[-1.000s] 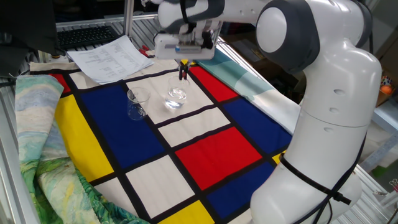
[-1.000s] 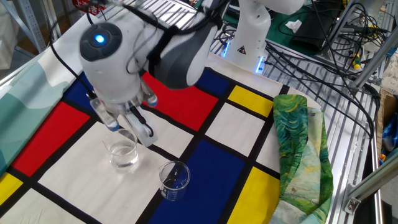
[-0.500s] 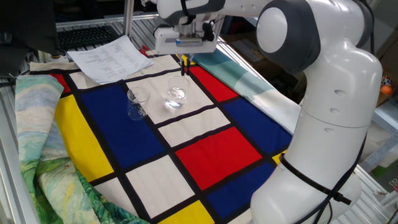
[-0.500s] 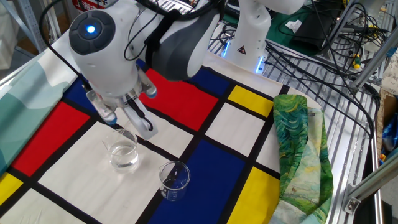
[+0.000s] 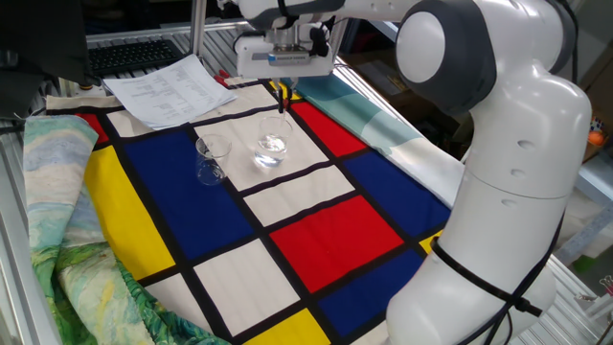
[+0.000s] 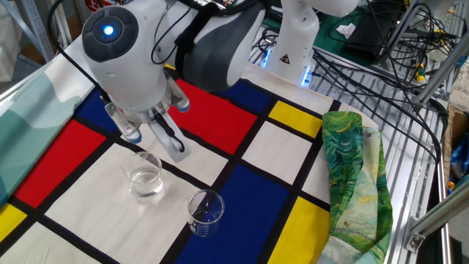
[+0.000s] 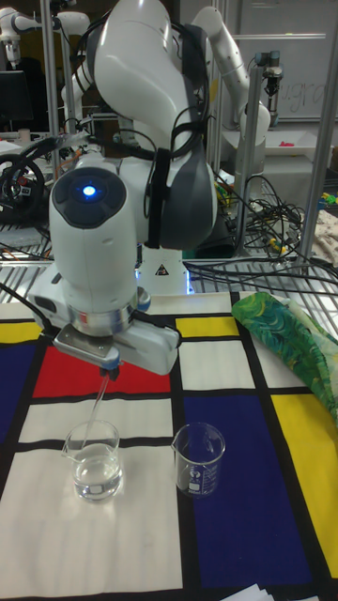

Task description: Transfer liquid using a dropper

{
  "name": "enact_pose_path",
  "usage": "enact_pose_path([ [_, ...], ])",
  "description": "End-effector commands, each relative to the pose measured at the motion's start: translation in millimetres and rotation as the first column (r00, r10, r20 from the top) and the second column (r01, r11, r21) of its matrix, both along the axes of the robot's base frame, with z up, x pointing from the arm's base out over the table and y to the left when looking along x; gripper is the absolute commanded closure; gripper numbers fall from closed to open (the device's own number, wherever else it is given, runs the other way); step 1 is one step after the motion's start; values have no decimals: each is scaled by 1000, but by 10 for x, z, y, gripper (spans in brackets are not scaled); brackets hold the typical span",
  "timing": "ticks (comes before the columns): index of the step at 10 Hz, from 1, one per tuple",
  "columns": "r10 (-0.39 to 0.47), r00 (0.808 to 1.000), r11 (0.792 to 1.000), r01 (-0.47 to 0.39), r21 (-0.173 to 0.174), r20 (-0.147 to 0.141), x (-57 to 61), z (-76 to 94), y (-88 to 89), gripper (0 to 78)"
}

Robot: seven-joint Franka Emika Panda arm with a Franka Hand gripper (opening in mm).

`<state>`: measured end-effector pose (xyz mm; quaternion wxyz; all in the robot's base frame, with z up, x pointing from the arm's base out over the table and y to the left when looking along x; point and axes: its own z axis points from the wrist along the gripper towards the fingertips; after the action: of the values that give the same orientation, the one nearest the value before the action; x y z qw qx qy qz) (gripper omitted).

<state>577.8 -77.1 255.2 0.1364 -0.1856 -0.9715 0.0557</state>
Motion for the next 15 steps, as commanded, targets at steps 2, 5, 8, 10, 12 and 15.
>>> enact_pose_path([
  [2,-18,999,1000,18,-5,-27,-62,160,84,763],
  [5,-46,998,999,46,-9,-51,-134,339,236,763],
  [8,-74,994,997,74,-9,-74,-175,469,384,763],
  [10,-89,993,996,89,-3,-81,-210,529,460,763],
  [12,-100,991,995,101,11,-87,-250,578,530,763],
  [15,-123,988,992,126,30,-96,-272,652,659,763],
])
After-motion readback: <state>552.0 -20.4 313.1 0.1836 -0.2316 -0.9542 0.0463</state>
